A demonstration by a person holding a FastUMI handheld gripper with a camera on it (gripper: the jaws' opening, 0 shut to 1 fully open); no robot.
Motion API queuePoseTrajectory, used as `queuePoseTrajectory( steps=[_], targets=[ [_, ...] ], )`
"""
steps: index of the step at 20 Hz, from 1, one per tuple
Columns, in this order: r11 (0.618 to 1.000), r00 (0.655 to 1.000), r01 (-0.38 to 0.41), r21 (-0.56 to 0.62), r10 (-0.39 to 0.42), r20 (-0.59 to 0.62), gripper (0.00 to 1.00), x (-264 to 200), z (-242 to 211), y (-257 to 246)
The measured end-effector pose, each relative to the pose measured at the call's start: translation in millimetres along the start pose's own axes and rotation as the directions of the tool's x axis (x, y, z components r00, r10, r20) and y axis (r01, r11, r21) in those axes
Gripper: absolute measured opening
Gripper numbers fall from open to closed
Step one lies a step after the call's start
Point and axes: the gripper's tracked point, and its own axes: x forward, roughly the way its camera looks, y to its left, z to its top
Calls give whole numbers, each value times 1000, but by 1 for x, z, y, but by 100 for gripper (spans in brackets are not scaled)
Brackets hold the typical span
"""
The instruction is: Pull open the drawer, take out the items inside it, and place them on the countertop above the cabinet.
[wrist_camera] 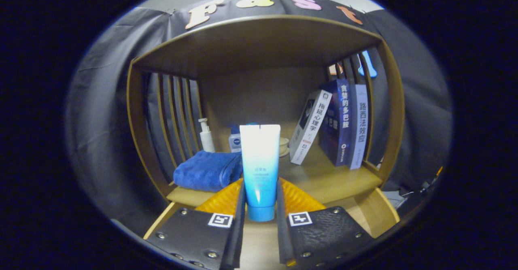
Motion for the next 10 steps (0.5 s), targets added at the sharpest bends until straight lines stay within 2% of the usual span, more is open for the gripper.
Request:
queuePoseTrajectory(
  steps=[7, 10],
  targets=[
    [996, 995, 78, -40, -80, -57, 36, 70, -52, -21],
    [997, 996, 79, -12, -80, -35, 36, 88, -50, -21]
  ],
)
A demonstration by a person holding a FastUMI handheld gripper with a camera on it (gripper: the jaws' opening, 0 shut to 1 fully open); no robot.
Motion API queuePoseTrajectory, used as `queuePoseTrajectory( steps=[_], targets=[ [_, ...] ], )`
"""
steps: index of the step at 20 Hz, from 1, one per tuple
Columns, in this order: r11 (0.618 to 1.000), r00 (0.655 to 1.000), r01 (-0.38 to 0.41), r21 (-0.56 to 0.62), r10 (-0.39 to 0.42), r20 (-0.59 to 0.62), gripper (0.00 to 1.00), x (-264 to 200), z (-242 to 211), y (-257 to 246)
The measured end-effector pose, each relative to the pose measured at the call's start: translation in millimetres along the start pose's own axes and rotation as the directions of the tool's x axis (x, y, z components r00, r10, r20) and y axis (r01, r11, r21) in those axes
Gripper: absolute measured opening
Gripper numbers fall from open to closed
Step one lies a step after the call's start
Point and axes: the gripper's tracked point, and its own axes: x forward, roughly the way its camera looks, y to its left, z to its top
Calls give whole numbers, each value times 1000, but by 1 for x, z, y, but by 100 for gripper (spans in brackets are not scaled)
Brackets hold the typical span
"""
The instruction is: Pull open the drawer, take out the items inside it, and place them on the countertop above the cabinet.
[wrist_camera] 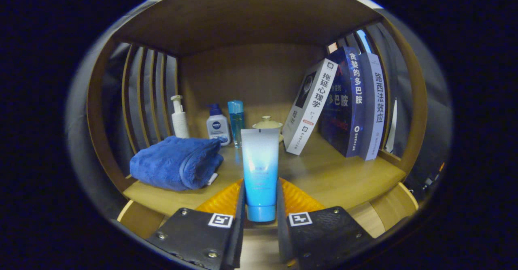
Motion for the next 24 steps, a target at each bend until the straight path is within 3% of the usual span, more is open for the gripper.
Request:
queuePoseTrajectory(
  steps=[3, 8, 16, 20, 24],
  targets=[
    [999, 1000, 13, 44, -13, -1, 36, 15, 2, -3],
    [999, 999, 46, -6, -46, -23, 39, 28, -6, -9],
    [996, 996, 80, -31, -81, -21, 44, 7, 4, -13],
    [998, 998, 61, 3, -61, -5, 96, -37, 32, -9],
    [998, 997, 54, -11, -54, 53, 100, -91, 65, -14]
  ],
)
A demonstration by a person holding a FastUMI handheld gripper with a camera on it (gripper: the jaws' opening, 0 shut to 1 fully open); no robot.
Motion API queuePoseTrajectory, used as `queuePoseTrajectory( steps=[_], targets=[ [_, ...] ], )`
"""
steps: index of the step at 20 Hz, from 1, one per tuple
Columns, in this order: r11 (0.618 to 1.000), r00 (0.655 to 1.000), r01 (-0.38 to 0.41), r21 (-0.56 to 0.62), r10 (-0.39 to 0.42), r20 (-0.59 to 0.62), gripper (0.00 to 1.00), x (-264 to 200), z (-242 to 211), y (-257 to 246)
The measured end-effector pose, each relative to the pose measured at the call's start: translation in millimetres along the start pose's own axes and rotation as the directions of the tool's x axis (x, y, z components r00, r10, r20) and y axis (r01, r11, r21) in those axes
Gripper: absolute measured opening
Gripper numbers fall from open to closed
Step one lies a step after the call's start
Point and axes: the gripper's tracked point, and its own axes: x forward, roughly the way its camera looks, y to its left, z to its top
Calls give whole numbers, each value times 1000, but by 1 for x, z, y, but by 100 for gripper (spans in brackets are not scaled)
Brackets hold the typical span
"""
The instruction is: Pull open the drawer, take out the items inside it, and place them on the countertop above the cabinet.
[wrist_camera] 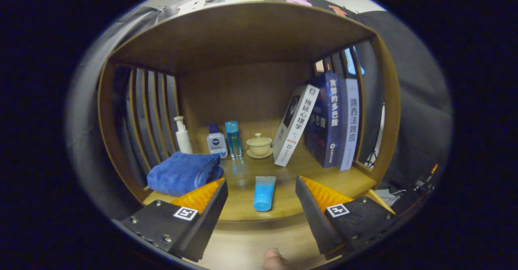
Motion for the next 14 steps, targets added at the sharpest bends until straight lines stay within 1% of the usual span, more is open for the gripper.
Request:
queuePoseTrajectory(
  steps=[7, 8, 12, 13, 14],
  targets=[
    [996, 996, 1, -94, 7, 88, 100, -94, 41, -13],
    [995, 995, -18, -101, 27, 92, 100, -108, 43, -10],
    [996, 992, -46, -78, 55, 115, 99, -157, 49, -7],
    [997, 990, -44, -65, 52, 132, 100, -167, 52, -9],
    [998, 989, -22, -53, 29, 146, 99, -176, 53, -15]
  ],
)
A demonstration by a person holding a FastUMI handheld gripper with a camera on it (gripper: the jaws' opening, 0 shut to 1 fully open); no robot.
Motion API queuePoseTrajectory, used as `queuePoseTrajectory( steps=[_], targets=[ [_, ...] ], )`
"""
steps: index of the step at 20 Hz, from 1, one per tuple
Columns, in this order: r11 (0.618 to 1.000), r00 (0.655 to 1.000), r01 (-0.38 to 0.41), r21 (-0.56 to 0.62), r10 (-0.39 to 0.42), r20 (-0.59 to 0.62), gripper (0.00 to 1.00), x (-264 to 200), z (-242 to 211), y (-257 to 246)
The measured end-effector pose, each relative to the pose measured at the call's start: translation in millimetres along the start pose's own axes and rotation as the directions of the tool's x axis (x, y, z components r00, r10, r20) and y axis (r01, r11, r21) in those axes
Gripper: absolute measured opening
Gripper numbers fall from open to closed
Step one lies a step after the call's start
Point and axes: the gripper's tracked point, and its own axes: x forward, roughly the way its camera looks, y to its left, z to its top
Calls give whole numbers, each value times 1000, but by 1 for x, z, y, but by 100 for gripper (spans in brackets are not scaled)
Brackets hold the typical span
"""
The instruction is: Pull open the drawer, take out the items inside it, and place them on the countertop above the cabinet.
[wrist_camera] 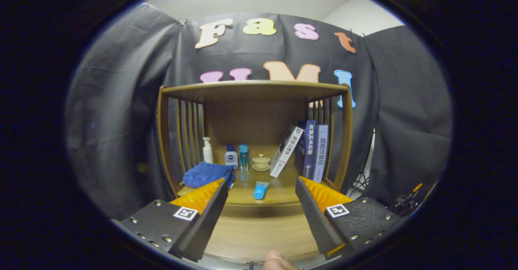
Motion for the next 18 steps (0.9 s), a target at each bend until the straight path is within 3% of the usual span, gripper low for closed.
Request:
queuePoseTrajectory(
  steps=[10, 18],
  targets=[
    [998, 998, 53, 47, -54, 21, 100, -60, -65, -27],
    [999, 999, 10, 43, -9, -42, 100, -79, -155, -18]
  ],
)
